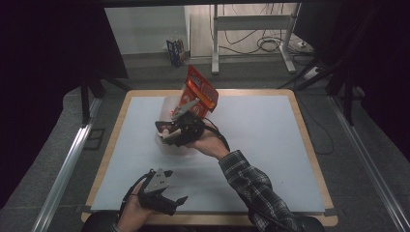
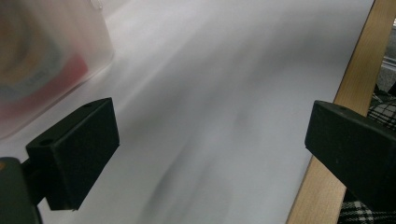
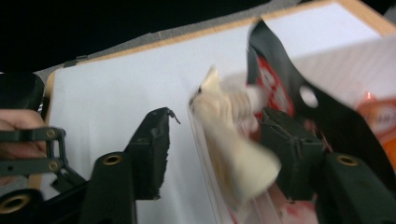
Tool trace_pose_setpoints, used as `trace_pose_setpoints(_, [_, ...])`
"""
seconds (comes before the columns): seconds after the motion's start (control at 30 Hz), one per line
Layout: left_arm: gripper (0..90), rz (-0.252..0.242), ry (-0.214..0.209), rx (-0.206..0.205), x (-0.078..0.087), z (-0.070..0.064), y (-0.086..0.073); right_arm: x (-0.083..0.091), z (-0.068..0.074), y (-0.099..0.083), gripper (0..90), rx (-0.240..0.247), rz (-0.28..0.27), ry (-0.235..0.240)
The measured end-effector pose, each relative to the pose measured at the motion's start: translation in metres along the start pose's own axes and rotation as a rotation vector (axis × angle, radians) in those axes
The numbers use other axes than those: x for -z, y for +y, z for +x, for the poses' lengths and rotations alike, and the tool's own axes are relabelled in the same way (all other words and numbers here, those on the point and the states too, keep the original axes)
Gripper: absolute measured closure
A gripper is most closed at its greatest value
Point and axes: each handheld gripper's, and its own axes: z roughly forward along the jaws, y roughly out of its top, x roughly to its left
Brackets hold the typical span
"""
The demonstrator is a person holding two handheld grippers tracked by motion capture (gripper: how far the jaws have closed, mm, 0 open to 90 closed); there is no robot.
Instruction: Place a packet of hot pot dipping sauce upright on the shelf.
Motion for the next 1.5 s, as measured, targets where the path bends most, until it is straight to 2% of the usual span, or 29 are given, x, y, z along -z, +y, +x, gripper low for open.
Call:
trace_pose_setpoints(0.07, [2.8,0.001,-0.001,0.001,0.0,0.0,0.0,0.0,-0.002,-0.002,39.2,-0.006,0.008,0.001])
trace_pose_setpoints(0.17, [2.8,0.003,0.0,-0.002,-0.001,0.0,0.0,0.0,-0.006,-0.011,36.8,-0.026,0.055,-0.004])
trace_pose_setpoints(0.23, [2.8,0.005,-0.001,-0.003,-0.001,0.0,0.0,-0.003,-0.01,-0.017,38.0,-0.04,0.081,0.018])
trace_pose_setpoints(0.3, [2.8,0.005,-0.001,-0.005,-0.001,0.0,0.0,-0.004,-0.01,-0.017,38.2,-0.041,0.078,0.031])
trace_pose_setpoints(0.4, [2.8,0.004,0.002,-0.005,-0.001,0.0,0.0,-0.008,-0.009,-0.012,41.4,-0.05,0.044,0.096])
trace_pose_setpoints(0.67, [2.8,0.003,0.002,-0.005,0.0,0.0,0.0,-0.009,-0.002,0.002,44.8,-0.032,0.008,0.124])
trace_pose_setpoints(0.77, [2.8,0.003,0.001,-0.007,0.0,0.0,0.0,-0.01,0.004,0.002,43.2,-0.009,0.026,0.123])
trace_pose_setpoints(0.87, [2.7,0.004,0.002,-0.005,0.0,0.0,0.0,-0.008,0.006,0.004,41.8,-0.011,0.009,0.13])
trace_pose_setpoints(1.03, [2.8,0.003,0.003,-0.007,0.0,0.0,0.0,-0.005,0.008,0.008,39.4,-0.001,0.02,0.104])
trace_pose_setpoints(1.1, [2.8,0.004,0.003,-0.005,0.0,0.0,0.0,-0.003,0.006,0.007,38.8,-0.008,0.02,0.105])
trace_pose_setpoints(1.2, [2.8,0.004,0.002,-0.007,0.0,-0.001,0.0,0.001,0.001,0.002,35.6,-0.036,0.023,0.077])
trace_pose_setpoints(1.33, [2.8,0.005,0.001,-0.006,0.0,0.0,0.0,0.001,-0.004,-0.004,31.5,-0.038,0.065,0.057])
trace_pose_setpoints(1.43, [2.8,0.007,0.002,-0.008,-0.001,-0.001,0.0,-0.003,-0.008,-0.008,30.2,-0.046,0.11,0.066])
trace_pose_setpoints(1.5, [2.8,0.008,0.001,-0.01,-0.001,-0.001,0.0,-0.005,-0.009,-0.009,31.0,-0.045,0.117,0.076])
